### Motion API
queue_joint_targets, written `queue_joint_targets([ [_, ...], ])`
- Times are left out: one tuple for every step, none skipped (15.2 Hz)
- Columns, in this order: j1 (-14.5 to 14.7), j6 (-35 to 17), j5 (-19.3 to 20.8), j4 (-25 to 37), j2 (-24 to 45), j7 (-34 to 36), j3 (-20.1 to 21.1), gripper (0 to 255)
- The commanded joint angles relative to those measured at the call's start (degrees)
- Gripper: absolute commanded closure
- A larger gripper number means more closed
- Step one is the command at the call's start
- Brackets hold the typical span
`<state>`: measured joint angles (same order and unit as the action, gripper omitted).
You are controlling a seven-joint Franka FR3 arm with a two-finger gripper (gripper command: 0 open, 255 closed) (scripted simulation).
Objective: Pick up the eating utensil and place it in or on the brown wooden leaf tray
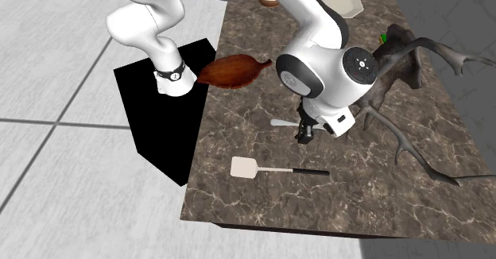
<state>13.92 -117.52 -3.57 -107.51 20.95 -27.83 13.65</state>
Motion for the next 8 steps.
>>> queue_joint_targets([
  [0.0,-0.1,0.0,0.0,0.1,0.0,0.0,0],
  [0.0,-0.1,0.0,0.0,0.1,0.0,0.0,0],
  [0.0,-0.1,0.0,0.0,0.1,0.0,0.0,0],
  [0.0,-0.1,0.0,0.0,0.1,0.0,0.0,0],
  [0.0,-0.1,0.0,0.0,0.1,0.0,0.0,0],
  [0.0,-0.1,0.0,0.0,0.1,0.0,0.0,0],
  [0.0,-0.1,0.0,0.0,0.1,0.0,0.0,255],
  [0.0,-0.1,0.0,0.0,0.1,0.0,0.0,255],
])
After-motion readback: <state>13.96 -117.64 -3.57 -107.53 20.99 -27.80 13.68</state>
